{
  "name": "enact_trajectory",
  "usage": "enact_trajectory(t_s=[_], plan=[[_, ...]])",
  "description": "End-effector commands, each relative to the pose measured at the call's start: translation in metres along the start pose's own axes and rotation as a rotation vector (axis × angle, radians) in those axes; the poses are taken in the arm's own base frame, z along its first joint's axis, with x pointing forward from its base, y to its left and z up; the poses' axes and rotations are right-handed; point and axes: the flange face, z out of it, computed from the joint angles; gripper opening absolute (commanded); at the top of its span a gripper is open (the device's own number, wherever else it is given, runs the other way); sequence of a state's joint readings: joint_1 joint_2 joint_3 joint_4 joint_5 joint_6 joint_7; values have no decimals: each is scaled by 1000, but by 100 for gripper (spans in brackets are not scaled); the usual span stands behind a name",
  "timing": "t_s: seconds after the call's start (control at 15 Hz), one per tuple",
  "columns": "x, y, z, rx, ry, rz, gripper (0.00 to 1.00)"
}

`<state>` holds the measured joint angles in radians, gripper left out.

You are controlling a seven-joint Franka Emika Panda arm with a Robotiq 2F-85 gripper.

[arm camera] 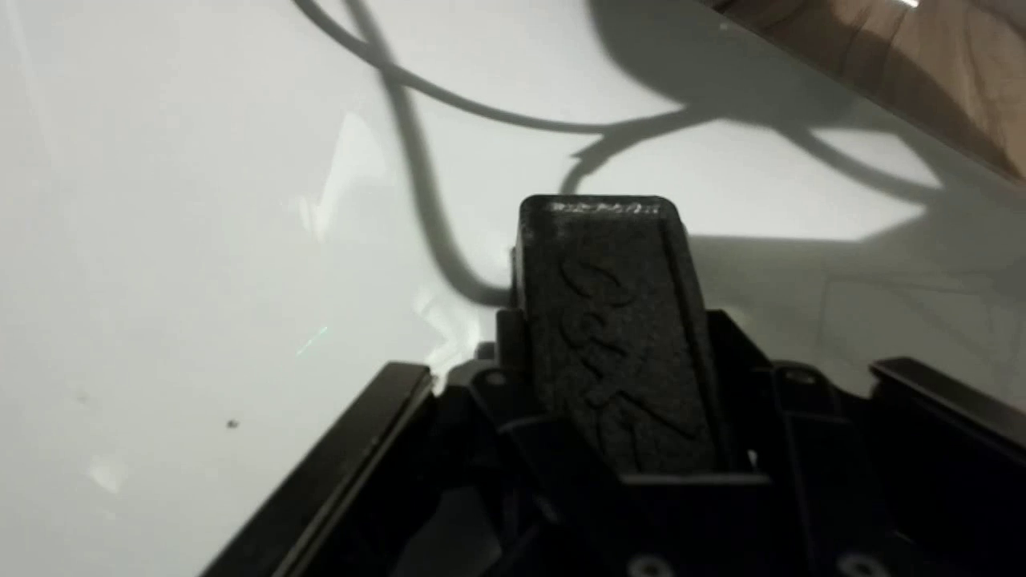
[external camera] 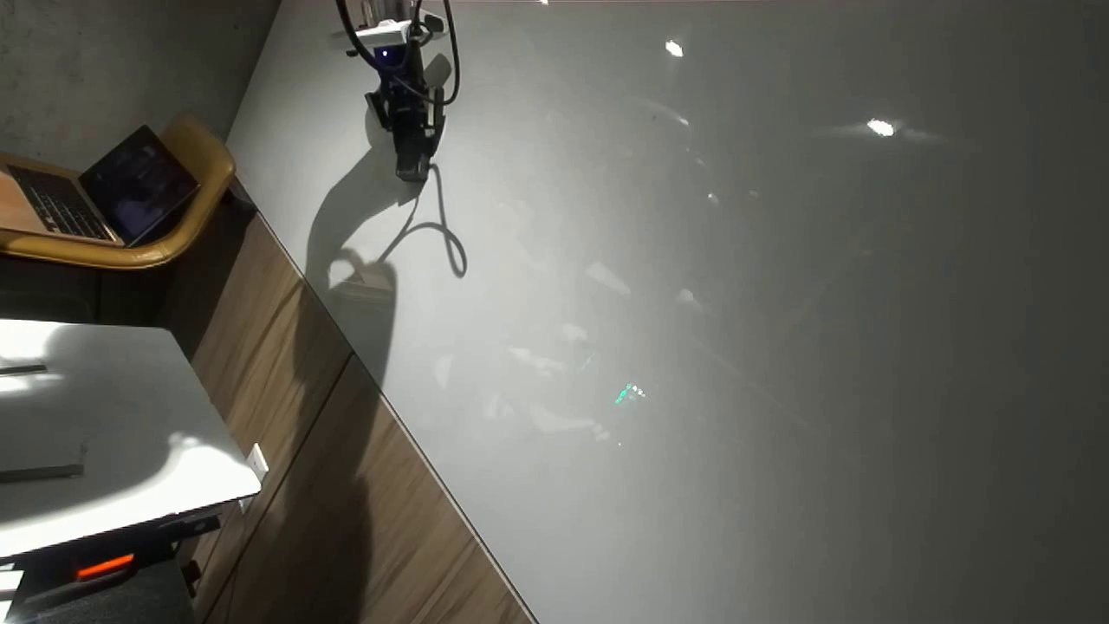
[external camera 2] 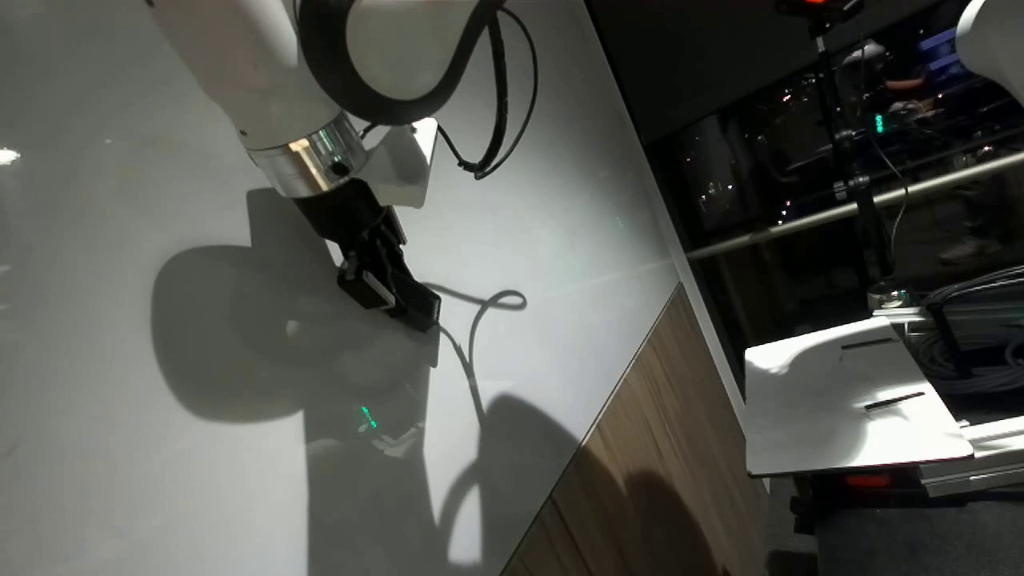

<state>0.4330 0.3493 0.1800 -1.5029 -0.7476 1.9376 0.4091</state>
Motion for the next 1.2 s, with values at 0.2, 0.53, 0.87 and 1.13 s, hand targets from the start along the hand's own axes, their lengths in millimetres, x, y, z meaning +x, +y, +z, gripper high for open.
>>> enact_trajectory(t_s=[0.2,0.53,0.87,1.13], plan=[[23,22,47,15,39,27,30],[29,26,13,8,59,33,30],[43,52,-52,-16,103,57,30],[49,78,-77,-21,112,90,30]])
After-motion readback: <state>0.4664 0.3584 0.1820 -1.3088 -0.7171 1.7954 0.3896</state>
